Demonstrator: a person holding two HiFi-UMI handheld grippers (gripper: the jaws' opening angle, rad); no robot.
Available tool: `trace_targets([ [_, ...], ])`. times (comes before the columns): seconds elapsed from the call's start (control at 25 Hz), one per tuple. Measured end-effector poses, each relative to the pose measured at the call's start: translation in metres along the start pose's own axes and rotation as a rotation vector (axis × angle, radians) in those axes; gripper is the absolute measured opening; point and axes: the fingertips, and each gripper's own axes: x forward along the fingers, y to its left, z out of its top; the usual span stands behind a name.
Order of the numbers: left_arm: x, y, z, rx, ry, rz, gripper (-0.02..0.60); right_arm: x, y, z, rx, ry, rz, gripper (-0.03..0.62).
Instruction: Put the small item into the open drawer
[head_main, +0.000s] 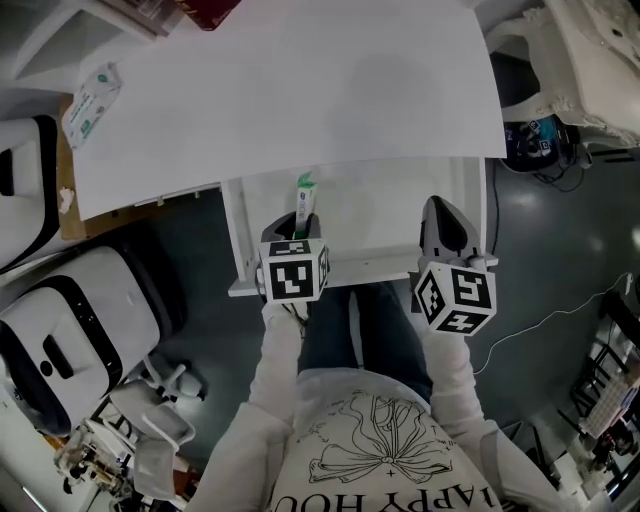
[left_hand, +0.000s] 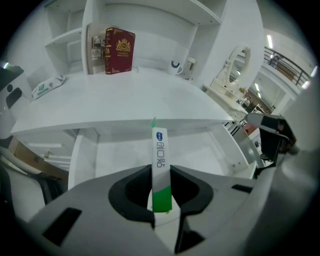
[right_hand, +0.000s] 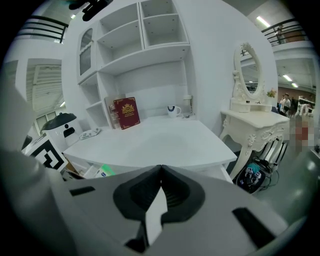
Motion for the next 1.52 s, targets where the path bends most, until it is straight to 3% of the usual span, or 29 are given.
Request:
trace_targets([
  [0.4,0.049,0.011,-0.006,-0.044,0.068,0.036,0.084,0.009,-0.011,-0.016,0.021,0.032,-0.015,0.003],
  [0.52,0.058,0.012,-0.005,-0.024,0.077,0.05,0.086,0.01,-0.013,-0.021,0.026,0.042,-0.019,0.003],
  [0.72,0.068,0.015,-0.006,0.024,0.061,0.072,0.089,0.01,-0.017,-0.027,0.033,0.048,-0.028,0.003],
  [0.92,0.073,0.01,-0.006,0.01,0.038,0.044,0.098,0.008,-0.019,-0.029,0.041,0.049,-0.029,0.003],
  [1.08,0.07,0.004,-0.002,-0.013,0.001,-0.008,0.215,0.005,-0.016,-0.029,0.041,0.042,-0.024,0.003],
  [1.36,0.025,-0.003,0.029,-0.008,-0.126,-0.036,0.232,-0.006,-0.006,-0.003,0.024,-0.016,-0.004,0.003],
  [1.52,-0.029,-0.008,0.065,0.019,-0.264,-0.027,0.23,-0.016,0.012,0.028,-0.002,-0.079,0.032,0.003],
])
